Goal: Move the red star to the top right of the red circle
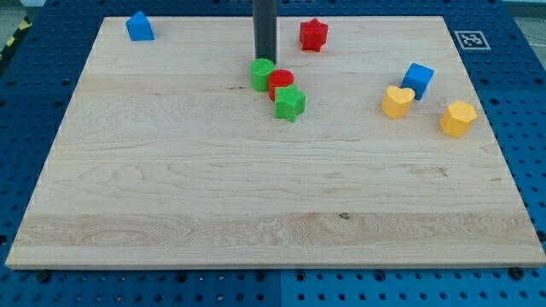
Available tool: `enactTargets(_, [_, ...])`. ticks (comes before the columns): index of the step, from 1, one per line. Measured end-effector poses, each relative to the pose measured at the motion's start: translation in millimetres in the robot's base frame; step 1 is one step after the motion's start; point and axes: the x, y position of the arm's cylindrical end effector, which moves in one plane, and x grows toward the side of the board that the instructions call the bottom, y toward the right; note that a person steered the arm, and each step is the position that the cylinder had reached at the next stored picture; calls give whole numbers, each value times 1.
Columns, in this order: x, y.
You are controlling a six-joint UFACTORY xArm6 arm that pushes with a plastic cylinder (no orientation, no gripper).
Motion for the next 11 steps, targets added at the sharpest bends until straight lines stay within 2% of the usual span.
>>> enactTargets(1, [-33,15])
enactTargets(3, [-115,3])
enactTargets(6, [-114,81])
enactTargets(9, [-100,75])
enactTargets(11, [-60,57])
